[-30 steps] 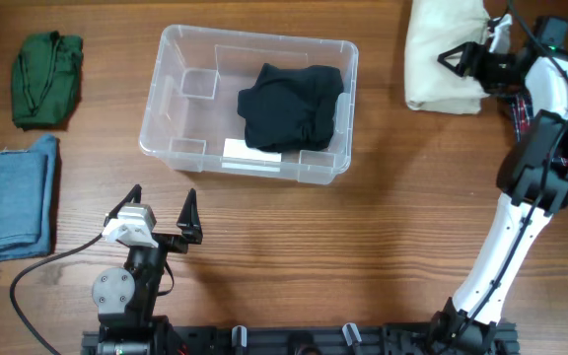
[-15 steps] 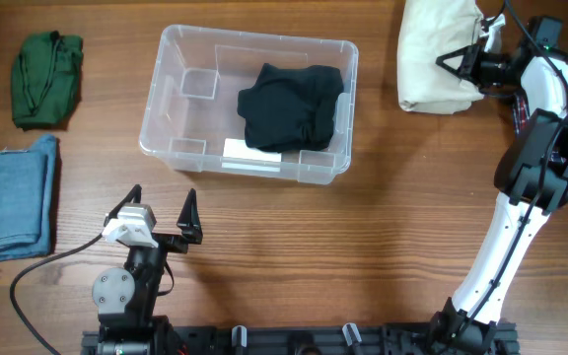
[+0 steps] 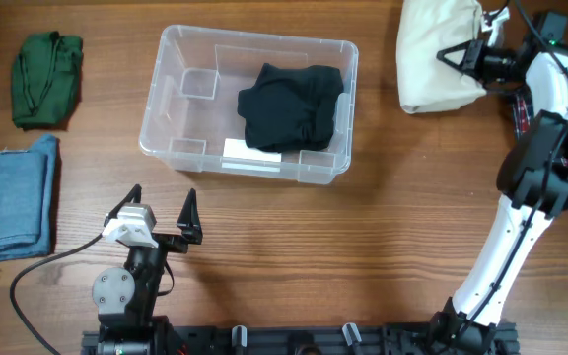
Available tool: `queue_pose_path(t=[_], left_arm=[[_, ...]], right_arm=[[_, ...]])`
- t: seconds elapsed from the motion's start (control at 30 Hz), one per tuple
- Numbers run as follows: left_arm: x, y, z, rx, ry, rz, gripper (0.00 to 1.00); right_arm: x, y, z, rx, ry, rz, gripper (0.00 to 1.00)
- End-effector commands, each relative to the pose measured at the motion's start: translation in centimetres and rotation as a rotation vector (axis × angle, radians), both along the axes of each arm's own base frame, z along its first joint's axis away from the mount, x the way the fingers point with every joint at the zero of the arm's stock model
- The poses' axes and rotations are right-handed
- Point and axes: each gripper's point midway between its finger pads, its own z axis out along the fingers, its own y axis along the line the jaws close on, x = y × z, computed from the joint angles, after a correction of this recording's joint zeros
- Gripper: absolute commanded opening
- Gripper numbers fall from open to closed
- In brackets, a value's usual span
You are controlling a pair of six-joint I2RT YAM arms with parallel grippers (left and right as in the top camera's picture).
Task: Pack container
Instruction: 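Grasp the cream folded cloth with the right gripper and lift it, then carry the cream cloth left over the bin with the right gripper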
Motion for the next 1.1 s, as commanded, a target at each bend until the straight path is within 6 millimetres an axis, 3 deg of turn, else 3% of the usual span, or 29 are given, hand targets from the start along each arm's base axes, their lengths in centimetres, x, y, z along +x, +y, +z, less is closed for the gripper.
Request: queue_pose_path(t=[0.0, 0.27, 0.4, 0.47, 0.67, 0.87, 1.07], left_arm=[[0.0, 0.2, -0.1, -0.008, 0.004, 0.008, 1.00], [0.0, 0.2, -0.1, -0.008, 0.004, 0.008, 1.00], [0.0, 0.2, -0.1, -0.008, 0.003, 0.008, 1.00], [0.0, 0.2, -0.1, -0.008, 0.004, 0.008, 1.00], [0.0, 0.2, -0.1, -0.008, 0.004, 0.008, 1.00], [0.0, 0.2, -0.1, -0.008, 0.003, 0.008, 1.00], [0.0, 0.2, -0.1, -0.008, 0.003, 0.008, 1.00]], right_arm=[[-0.7, 1.6, 13.2, -0.003, -0.244, 0.056, 0.04], [-3.5, 3.1, 23.1, -0.004, -0.350, 0.033, 0.05], [-5.1, 5.3, 25.8, 0.009, -0.371, 0.067, 0.05], [-5.8, 7.5, 26.9, 0.025, -0.366, 0.098, 0.04], [-7.4, 15.1, 28.3, 0.076, -0.347, 0.219, 0.04], [-9.4, 22.5, 28.1, 0.106, -0.320, 0.364, 0.04], [-11.3, 27.2, 26.5, 0.029, -0.328, 0.470, 0.04]])
